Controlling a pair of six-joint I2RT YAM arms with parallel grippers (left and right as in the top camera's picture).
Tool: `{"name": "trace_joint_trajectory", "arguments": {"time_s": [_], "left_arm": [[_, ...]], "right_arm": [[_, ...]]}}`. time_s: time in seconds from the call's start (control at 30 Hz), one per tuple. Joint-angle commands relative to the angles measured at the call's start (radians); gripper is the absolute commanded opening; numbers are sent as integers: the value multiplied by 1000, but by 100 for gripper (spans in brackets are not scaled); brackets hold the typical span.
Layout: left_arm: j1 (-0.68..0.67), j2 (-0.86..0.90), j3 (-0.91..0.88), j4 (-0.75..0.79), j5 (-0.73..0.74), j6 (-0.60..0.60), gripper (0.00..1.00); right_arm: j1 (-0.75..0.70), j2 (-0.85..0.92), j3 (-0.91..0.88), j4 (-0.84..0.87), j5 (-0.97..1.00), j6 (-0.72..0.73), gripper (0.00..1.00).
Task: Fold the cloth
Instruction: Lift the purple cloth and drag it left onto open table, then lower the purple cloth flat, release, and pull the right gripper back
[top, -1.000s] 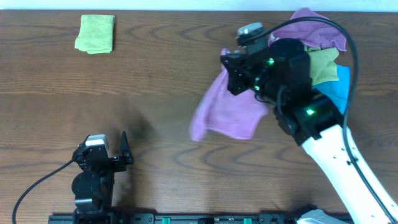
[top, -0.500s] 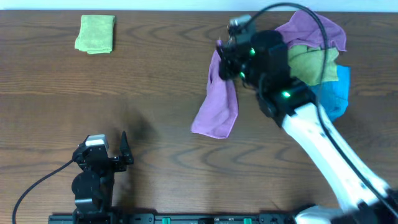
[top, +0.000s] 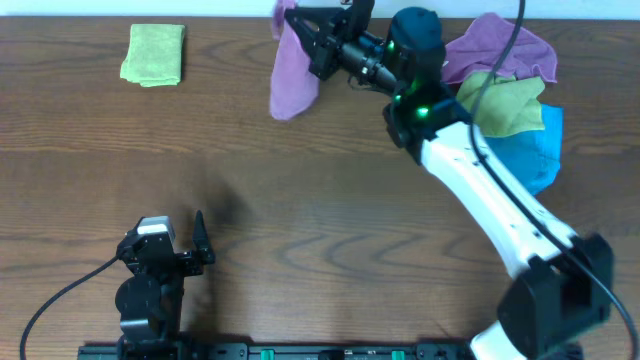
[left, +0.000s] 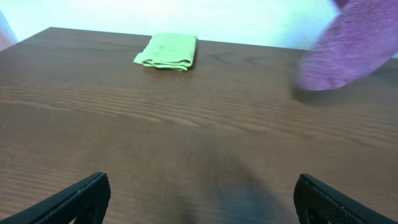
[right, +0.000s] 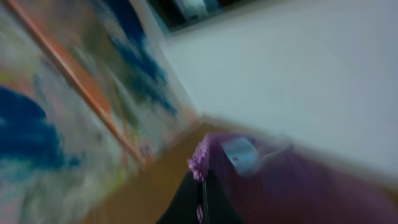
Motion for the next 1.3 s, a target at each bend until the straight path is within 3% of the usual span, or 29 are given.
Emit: {"name": "trace_joint_trajectory", "arguments": {"time_s": [0.0, 0.07, 0.13, 0.17, 0.2, 0.3, 0.4, 0.6, 0.67, 0.73, 0.83, 0.87, 1.27], "left_arm": [[-5, -6, -23, -12, -10, 14, 95], [-5, -6, -23, -12, -10, 14, 95], [-5, -6, -23, -12, -10, 14, 95], [-5, -6, -23, -12, -10, 14, 95], [-5, -6, -23, -12, -10, 14, 95], [-5, -6, -23, -12, -10, 14, 95], [-5, -6, -23, -12, -10, 14, 95], [-5, -6, -23, -12, -10, 14, 95], [-5, -6, -23, -12, -10, 14, 95], [-5, -6, -23, -12, -10, 14, 95], [-5, -6, -23, -12, -10, 14, 95], [-5, -6, -23, -12, -10, 14, 95], [-5, -6, -23, -12, -10, 14, 95]], "right_arm": [[-50, 8, -8, -269, 196, 16, 1], [-63, 8, -8, -489, 360, 16, 3], [-69, 9, -8, -665, 525, 8, 37], [-69, 9, -8, -729, 608, 8, 60], [-69, 9, -8, -765, 660, 9, 75], [-68, 9, -8, -812, 730, 7, 87], [-68, 9, -11, -795, 731, -34, 91], [-62, 104, -27, -618, 497, -396, 75], [-59, 139, -27, -572, 441, -444, 66], [-53, 170, -27, -553, 413, -449, 46], [-49, 219, -27, -573, 413, -448, 6], [-49, 240, -27, -582, 412, -448, 1], [-50, 366, -27, -652, 420, -470, 1]]}}
